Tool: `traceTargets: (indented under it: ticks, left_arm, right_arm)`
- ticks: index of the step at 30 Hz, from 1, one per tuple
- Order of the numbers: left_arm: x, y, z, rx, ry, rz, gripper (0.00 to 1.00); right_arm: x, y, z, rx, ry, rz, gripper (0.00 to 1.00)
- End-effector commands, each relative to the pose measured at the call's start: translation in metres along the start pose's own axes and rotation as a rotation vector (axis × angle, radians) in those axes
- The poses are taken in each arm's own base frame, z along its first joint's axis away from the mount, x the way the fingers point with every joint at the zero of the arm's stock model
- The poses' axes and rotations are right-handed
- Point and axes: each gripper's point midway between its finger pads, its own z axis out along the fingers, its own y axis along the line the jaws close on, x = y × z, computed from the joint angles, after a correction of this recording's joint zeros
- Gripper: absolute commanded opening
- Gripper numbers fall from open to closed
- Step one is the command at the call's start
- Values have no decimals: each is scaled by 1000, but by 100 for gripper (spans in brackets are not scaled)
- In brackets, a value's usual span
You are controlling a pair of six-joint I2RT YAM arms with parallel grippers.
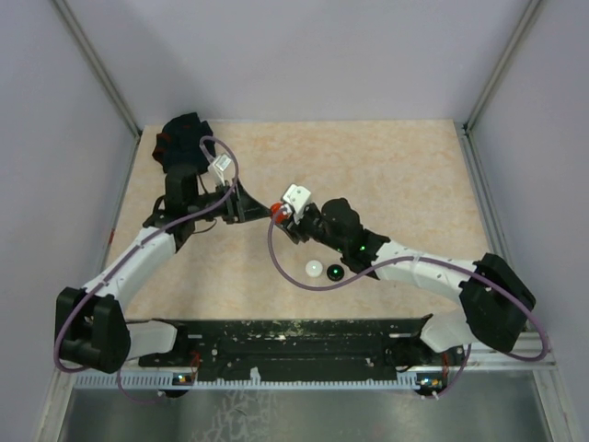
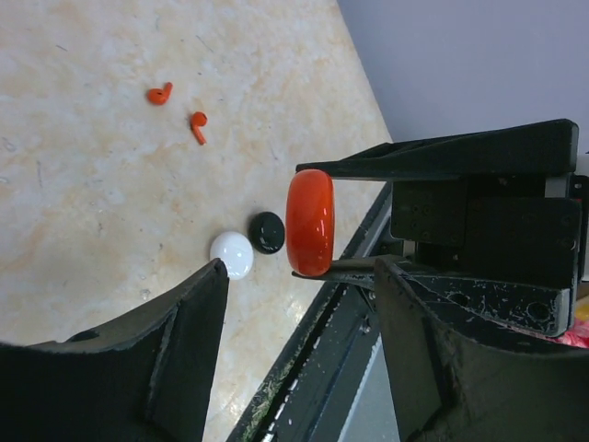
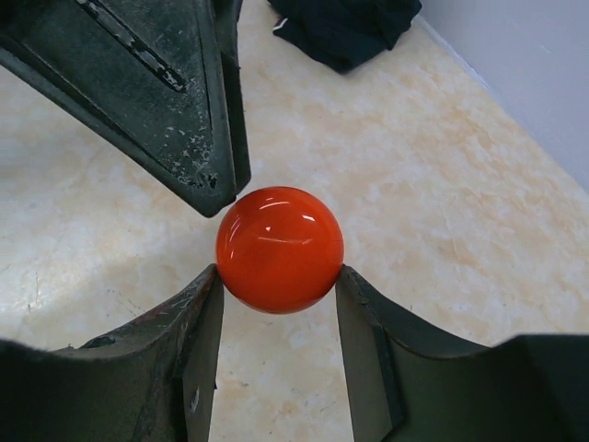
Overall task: Insert the wireless bluetooth earbuds into the charging case
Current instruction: Pick up the charging case at the center of the board, then adjust the charging case.
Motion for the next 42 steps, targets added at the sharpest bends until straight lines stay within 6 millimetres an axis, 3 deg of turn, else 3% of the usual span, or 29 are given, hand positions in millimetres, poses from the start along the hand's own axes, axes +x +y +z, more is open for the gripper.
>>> traceTargets:
  ticks: [1, 22, 27, 29, 33, 42]
  left_arm:
    - [0, -23, 1, 98, -2, 15, 68]
    - [5, -29, 12, 136, 33, 20, 36]
    - [6, -29, 12, 138, 34, 37, 17]
    - [5, -28, 12, 128, 37, 56, 9]
    - [3, -25, 10, 99, 52, 144, 2]
    - [-8, -26, -4, 62, 93, 483, 0]
  right_arm:
    - [-36, 2, -6, -7, -124, -38, 35]
    - [-41, 15, -8, -47, -137, -80, 35]
    - [-41, 17, -8, -59, -137, -80, 36]
    - [-40, 18, -9, -63, -128, -78, 39]
    - [-34, 21, -10, -90, -65, -71, 48]
    - [-36, 30, -28, -212, 7, -12, 67]
